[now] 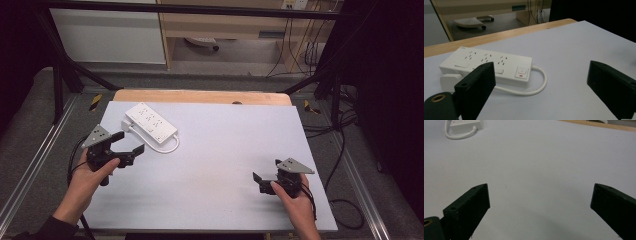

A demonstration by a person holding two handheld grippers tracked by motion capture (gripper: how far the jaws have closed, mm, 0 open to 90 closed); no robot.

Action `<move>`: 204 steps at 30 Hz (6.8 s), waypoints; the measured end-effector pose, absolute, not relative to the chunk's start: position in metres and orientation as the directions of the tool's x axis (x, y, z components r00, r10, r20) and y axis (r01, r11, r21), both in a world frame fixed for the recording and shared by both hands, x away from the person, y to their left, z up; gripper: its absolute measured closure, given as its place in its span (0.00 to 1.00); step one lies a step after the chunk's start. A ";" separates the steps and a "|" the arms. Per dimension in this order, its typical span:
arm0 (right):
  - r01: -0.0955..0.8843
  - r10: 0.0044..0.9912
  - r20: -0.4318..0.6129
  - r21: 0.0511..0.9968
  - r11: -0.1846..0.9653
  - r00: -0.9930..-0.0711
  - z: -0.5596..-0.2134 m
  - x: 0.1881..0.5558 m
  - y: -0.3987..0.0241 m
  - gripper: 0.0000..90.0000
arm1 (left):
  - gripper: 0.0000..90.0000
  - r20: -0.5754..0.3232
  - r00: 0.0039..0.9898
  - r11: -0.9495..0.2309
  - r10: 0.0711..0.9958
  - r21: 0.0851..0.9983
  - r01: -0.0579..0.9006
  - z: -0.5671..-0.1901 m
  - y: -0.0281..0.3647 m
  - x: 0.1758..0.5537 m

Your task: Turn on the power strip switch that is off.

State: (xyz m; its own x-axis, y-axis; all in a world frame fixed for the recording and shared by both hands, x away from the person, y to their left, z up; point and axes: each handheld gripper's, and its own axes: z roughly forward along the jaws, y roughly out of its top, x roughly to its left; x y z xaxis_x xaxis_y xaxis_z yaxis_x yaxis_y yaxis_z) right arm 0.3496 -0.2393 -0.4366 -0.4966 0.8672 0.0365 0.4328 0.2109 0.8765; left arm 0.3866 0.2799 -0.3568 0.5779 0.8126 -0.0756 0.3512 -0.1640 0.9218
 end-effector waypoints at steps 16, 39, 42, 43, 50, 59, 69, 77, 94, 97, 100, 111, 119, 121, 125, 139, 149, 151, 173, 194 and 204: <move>0.431 0.864 0.033 0.876 0.217 -0.503 -0.437 0.348 -0.238 0.03 | 0.10 -0.064 0.561 -0.184 0.825 0.909 0.375 -0.345 0.275 0.411; 0.438 0.861 0.044 0.874 0.213 -0.507 -0.437 0.347 -0.237 0.03 | 0.09 -0.079 0.502 -0.142 0.861 0.911 0.387 -0.349 0.278 0.447; 0.437 0.859 0.043 0.873 0.215 -0.509 -0.437 0.348 -0.236 0.03 | 0.09 -0.080 0.496 -0.136 0.865 0.913 0.384 -0.350 0.278 0.452; 0.439 0.859 0.044 0.872 0.217 -0.511 -0.437 0.348 -0.236 0.03 | 0.09 -0.078 0.494 -0.137 0.866 0.913 0.384 -0.351 0.277 0.453; 0.443 0.859 0.050 0.871 0.212 -0.510 -0.437 0.348 -0.236 0.03 | 0.10 -0.078 0.479 -0.134 0.875 0.910 0.393 -0.353 0.277 0.464; 0.439 0.860 0.050 0.874 0.208 -0.508 -0.437 0.348 -0.237 0.03 | 0.10 -0.083 0.480 -0.121 0.874 0.917 0.379 -0.356 0.281 0.473; 0.440 0.859 0.053 0.874 0.207 -0.509 -0.437 0.348 -0.236 0.03 | 0.10 -0.077 0.463 -0.121 0.883 0.916 0.382 -0.362 0.281 0.482; 0.440 0.859 0.053 0.874 0.207 -0.510 -0.437 0.348 -0.236 0.03 | 0.10 -0.066 0.452 -0.127 0.889 0.915 0.384 -0.370 0.282 0.490; 0.438 0.856 0.049 0.873 0.213 -0.515 -0.437 0.348 -0.236 0.03 | 0.12 -0.067 0.447 -0.140 0.892 0.899 0.415 -0.387 0.278 0.504; 0.437 0.855 0.049 0.874 0.214 -0.516 -0.437 0.348 -0.236 0.03 | 0.15 -0.056 0.449 -0.154 0.892 0.895 0.418 -0.390 0.278 0.506; 0.438 0.853 0.045 0.872 0.221 -0.520 -0.437 0.348 -0.236 0.03 | 0.15 -0.054 0.449 -0.160 0.892 0.892 0.424 -0.393 0.278 0.508; 0.438 0.851 0.046 0.871 0.222 -0.523 -0.437 0.347 -0.235 0.03 | 0.19 -0.047 0.454 -0.174 0.890 0.884 0.433 -0.400 0.278 0.513; 0.439 0.851 0.048 0.871 0.221 -0.523 -0.436 0.347 -0.235 0.03 | 0.31 -0.027 0.455 -0.193 0.890 0.882 0.430 -0.403 0.272 0.515; 0.438 0.850 0.047 0.871 0.222 -0.524 -0.437 0.347 -0.235 0.03 | 0.32 -0.023 0.457 -0.197 0.889 0.882 0.427 -0.404 0.271 0.516; 0.439 0.852 0.050 0.872 0.217 -0.521 -0.436 0.347 -0.235 0.03 | 0.39 -0.022 0.457 -0.201 0.889 0.879 0.433 -0.407 0.271 0.518; 0.439 0.851 0.050 0.872 0.219 -0.523 -0.436 0.347 -0.235 0.03 | 0.50 -0.022 0.454 -0.207 0.891 0.869 0.449 -0.410 0.270 0.519; 0.437 0.851 0.047 0.872 0.220 -0.523 -0.436 0.347 -0.235 0.03 | 0.63 -0.021 0.439 -0.208 0.898 0.860 0.466 -0.412 0.273 0.520; 0.438 0.852 0.048 0.872 0.219 -0.522 -0.436 0.347 -0.236 0.03 | 0.66 -0.027 0.438 -0.204 0.898 0.858 0.472 -0.413 0.274 0.521; 0.438 0.849 0.044 0.870 0.227 -0.527 -0.436 0.347 -0.236 0.03 | 0.93 -0.062 0.471 -0.218 0.880 0.828 0.516 -0.423 0.269 0.523; 0.441 0.849 0.044 0.868 0.228 -0.526 -0.437 0.347 -0.235 0.03 | 1.00 -0.041 0.493 -0.257 0.869 0.815 0.520 -0.432 0.264 0.521; 0.441 0.849 0.043 0.868 0.229 -0.526 -0.437 0.347 -0.235 0.03 | 1.00 -0.041 0.494 -0.258 0.868 0.814 0.520 -0.432 0.262 0.521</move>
State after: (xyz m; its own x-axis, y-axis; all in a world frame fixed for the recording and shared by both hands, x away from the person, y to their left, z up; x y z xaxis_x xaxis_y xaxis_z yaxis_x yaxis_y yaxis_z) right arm 0.3470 -0.2352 -0.4369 -0.5264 0.8491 0.0432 0.4409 0.2291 0.8678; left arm 0.5208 0.2623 -0.4325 0.4942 0.8684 -0.0406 0.5198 -0.2577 0.8145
